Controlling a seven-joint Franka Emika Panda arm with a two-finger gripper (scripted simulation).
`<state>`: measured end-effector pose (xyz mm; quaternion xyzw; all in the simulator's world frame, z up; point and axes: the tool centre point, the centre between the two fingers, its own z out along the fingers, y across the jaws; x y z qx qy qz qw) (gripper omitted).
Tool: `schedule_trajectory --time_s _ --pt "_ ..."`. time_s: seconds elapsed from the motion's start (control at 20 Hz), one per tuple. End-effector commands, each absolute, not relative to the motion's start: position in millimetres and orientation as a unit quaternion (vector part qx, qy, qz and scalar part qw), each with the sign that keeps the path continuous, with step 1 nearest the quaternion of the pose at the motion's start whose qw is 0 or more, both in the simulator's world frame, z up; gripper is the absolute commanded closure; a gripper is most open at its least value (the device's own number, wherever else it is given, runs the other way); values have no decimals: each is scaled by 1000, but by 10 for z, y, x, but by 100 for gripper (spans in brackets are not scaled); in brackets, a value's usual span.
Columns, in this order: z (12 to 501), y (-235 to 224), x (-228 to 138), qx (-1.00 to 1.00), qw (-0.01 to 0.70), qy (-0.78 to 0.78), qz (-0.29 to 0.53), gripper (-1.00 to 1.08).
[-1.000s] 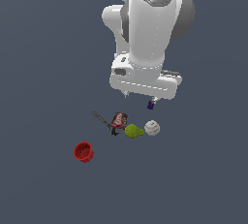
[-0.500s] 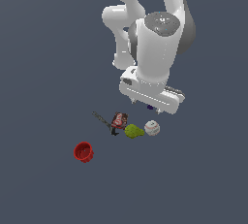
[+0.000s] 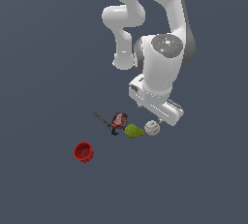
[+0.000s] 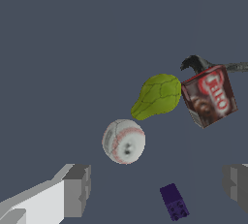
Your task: Pick up a designated object from a clutter of objects.
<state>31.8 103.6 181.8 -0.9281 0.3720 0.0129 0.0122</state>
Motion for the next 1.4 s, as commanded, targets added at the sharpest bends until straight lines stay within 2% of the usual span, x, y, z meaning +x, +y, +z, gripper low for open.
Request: schedule_trajectory --time_s 0.0,0.75,1.35 --pt "1712 1088 319 -916 11 402 13 -92" --pt "1146 1328 286 -833 3 554 5 -92" --pt "979 1387 266 -802 0 597 0 -92"
